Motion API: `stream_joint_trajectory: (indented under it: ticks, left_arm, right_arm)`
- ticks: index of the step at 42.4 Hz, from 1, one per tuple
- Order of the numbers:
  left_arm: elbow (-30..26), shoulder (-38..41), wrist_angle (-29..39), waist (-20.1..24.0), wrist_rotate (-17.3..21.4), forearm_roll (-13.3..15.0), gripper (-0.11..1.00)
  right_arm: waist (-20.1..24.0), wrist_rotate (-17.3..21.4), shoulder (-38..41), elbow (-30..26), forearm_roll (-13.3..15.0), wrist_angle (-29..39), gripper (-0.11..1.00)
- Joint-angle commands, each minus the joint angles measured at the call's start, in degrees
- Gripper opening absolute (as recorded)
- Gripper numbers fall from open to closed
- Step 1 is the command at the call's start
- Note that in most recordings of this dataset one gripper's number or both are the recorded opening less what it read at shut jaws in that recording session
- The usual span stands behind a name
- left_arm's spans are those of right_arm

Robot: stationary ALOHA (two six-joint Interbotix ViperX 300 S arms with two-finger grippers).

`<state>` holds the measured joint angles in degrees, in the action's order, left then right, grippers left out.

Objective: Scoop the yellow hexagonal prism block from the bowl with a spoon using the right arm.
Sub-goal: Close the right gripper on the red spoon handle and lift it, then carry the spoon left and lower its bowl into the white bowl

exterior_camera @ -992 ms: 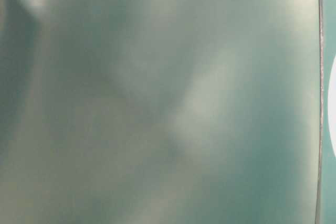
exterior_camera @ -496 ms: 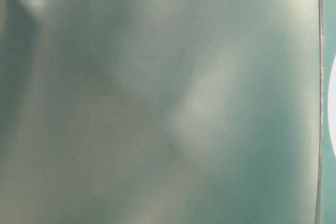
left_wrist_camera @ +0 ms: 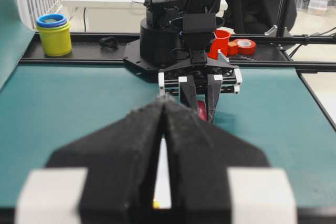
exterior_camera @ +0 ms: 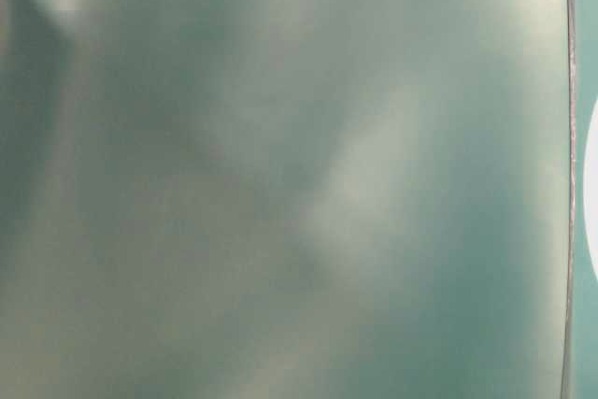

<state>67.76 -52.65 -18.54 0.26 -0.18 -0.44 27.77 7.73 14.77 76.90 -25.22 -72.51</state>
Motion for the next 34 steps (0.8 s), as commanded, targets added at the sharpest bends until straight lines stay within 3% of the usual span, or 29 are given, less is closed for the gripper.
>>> stream_joint_trajectory:
  ticks: [1,8,16,26,34]
  left_arm:
    - [-0.88,0.26,-0.26,0.09,0.0,-0.09,0.0]
    - [-0.88,0.26,-0.26,0.09,0.0,-0.09,0.0]
    - [-0.97,0.18,-0.18,0.09,0.0,-0.09,0.0]
    - [-1.05,0.18,-0.18,0.09,-0.18,-0.18,0.0]
    - [-1.05,0.18,-0.18,0.09,-0.18,-0.09,0.0]
  right_arm:
    - [0.09,0.44,-2.9,0.18,-0.26,-0.26,0.24]
    - [-0.18,0.53,-8.88,0.53,-0.26,2.11,0.24]
    - [-2.72,0.26,-18.11,-0.44,-0.26,11.34,0.24]
    - [-9.23,-3.96,-30.32,-5.1,0.0,32.7,0.24]
    - [-16.17,-8.88,-36.65,-12.74,0.0,52.29,0.24]
